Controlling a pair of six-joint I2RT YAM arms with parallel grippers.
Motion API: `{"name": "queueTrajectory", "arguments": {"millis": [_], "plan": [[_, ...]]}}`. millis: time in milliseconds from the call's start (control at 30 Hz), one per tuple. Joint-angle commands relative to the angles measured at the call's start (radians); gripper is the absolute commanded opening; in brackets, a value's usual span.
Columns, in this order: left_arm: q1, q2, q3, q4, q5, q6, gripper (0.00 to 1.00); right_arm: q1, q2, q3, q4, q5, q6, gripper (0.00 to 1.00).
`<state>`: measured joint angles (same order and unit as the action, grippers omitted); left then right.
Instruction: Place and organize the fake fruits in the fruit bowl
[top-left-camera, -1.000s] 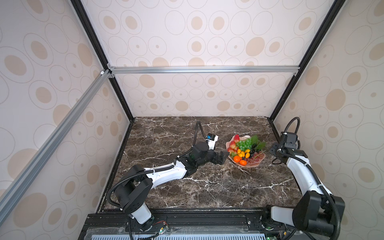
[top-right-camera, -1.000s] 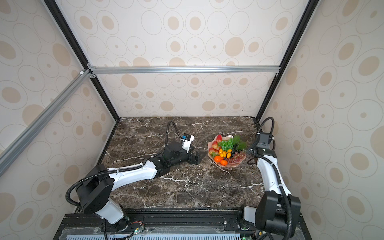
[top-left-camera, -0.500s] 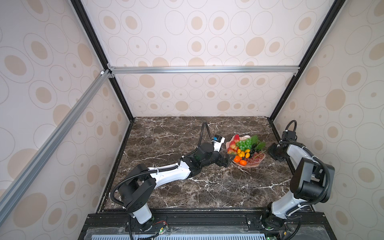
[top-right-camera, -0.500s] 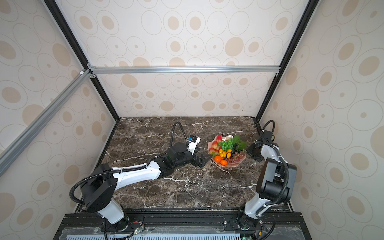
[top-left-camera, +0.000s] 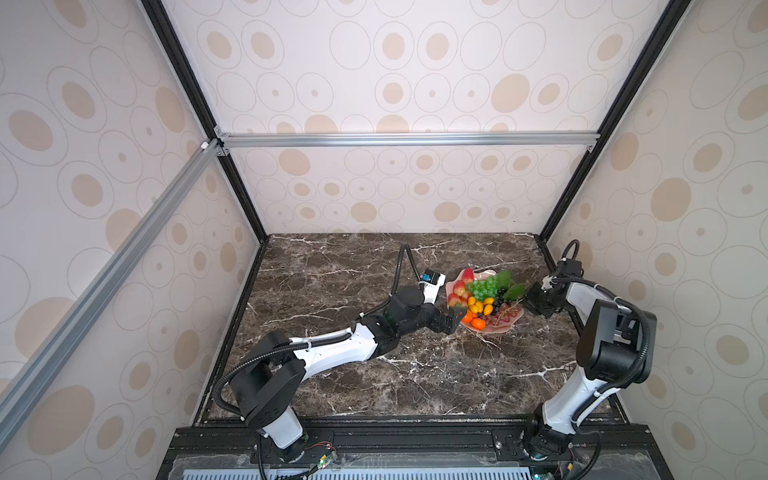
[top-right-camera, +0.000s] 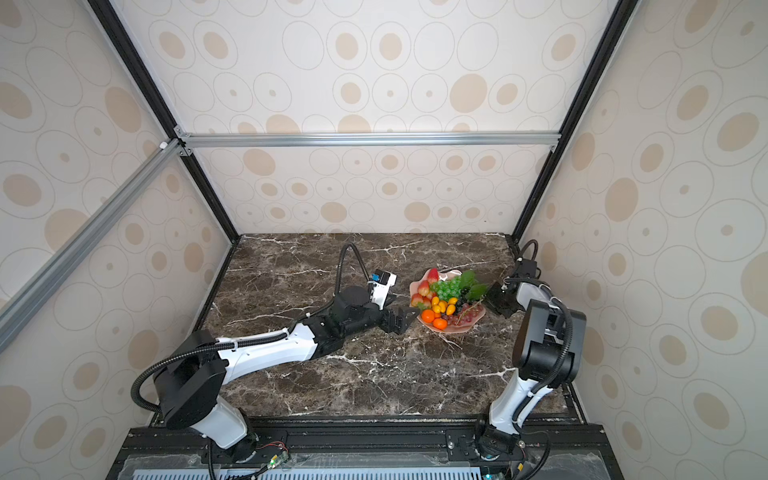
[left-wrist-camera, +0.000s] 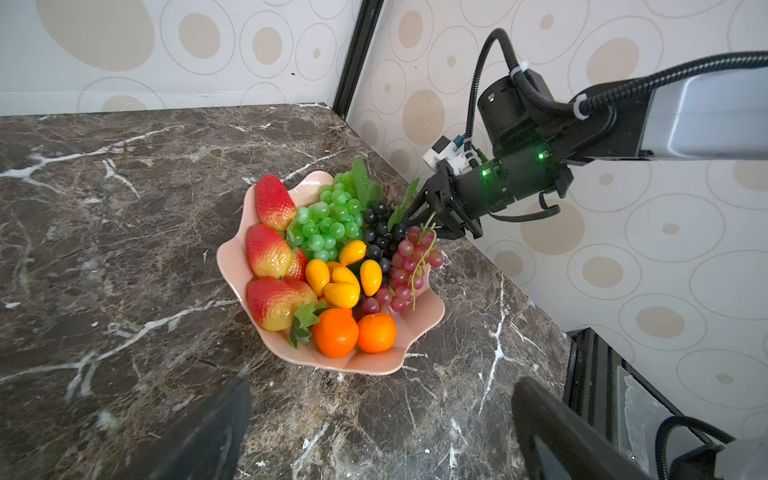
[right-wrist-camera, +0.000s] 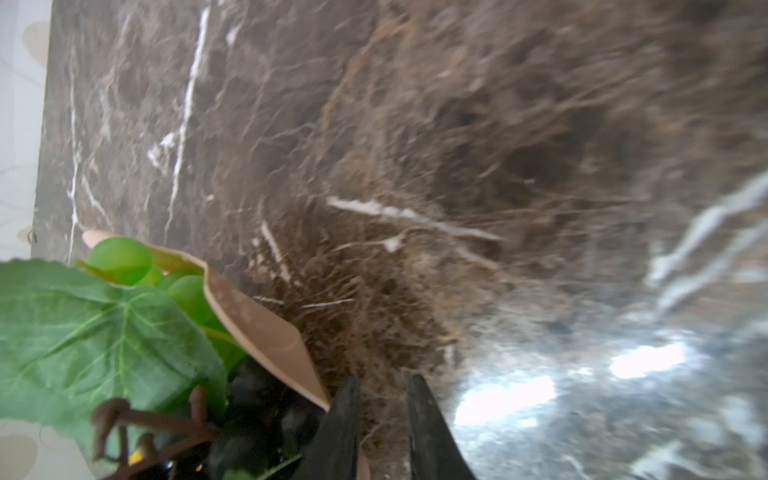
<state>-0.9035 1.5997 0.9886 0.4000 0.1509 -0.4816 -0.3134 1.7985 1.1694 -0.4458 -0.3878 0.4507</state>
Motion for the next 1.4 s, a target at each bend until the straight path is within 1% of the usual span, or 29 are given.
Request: {"name": "queueTrajectory", "arguments": {"millis": [0, 133, 400, 567, 667, 700, 800, 833, 900, 1033, 1100, 1200, 1233, 1300, 1333, 1367], "plan": [[0.026, -0.054, -0.038, 0.029, -0.014, -0.018, 0.99, 0.051, 0.024, 0.014, -0.004, -0.058, -0.015, 0.24], [0.061, -0.097, -0.091, 0.042, -0.022, -0.036, 0.99, 0.121, 0.034, 0.013, 0.008, -0.073, -0.01, 0.24], [0.126, -0.199, -0.183, 0.031, -0.063, -0.047, 0.99, 0.314, 0.09, 0.063, 0.03, -0.072, 0.019, 0.24], [0.177, -0.279, -0.258, 0.02, -0.125, -0.055, 0.99, 0.417, 0.123, 0.118, 0.041, -0.067, 0.031, 0.26], [0.213, -0.341, -0.315, 0.004, -0.2, -0.049, 0.99, 0.432, 0.124, 0.13, 0.043, -0.045, 0.039, 0.27], [0.226, -0.365, -0.339, 0.008, -0.227, -0.042, 0.99, 0.432, 0.119, 0.127, 0.045, -0.032, 0.041, 0.3], [0.265, -0.455, -0.42, 0.018, -0.36, 0.011, 0.99, 0.429, 0.083, 0.107, 0.024, 0.062, 0.035, 0.44], [0.282, -0.49, -0.448, 0.024, -0.418, 0.027, 0.98, 0.425, 0.061, 0.086, 0.027, 0.098, 0.035, 0.47], [0.321, -0.55, -0.5, 0.043, -0.485, 0.072, 0.99, 0.408, 0.009, 0.042, 0.034, 0.18, 0.049, 0.52], [0.364, -0.648, -0.656, 0.2, -0.667, 0.231, 0.99, 0.355, -0.129, -0.076, 0.083, 0.356, 0.1, 0.56], [0.404, -0.689, -0.728, 0.282, -0.704, 0.295, 0.99, 0.342, -0.201, -0.128, 0.11, 0.451, 0.101, 0.57], [0.479, -0.693, -0.785, 0.347, -0.727, 0.346, 0.99, 0.342, -0.306, -0.21, 0.188, 0.578, 0.05, 0.6], [0.503, -0.676, -0.79, 0.352, -0.73, 0.358, 0.99, 0.344, -0.343, -0.253, 0.245, 0.62, 0.025, 0.66], [0.538, -0.636, -0.77, 0.327, -0.761, 0.36, 0.98, 0.344, -0.416, -0.356, 0.385, 0.686, -0.035, 0.91], [0.549, -0.62, -0.763, 0.328, -0.749, 0.391, 0.98, 0.345, -0.452, -0.408, 0.466, 0.702, -0.083, 1.0], [0.556, -0.594, -0.767, 0.365, -0.746, 0.423, 0.98, 0.347, -0.482, -0.46, 0.54, 0.732, -0.14, 1.0]]}}
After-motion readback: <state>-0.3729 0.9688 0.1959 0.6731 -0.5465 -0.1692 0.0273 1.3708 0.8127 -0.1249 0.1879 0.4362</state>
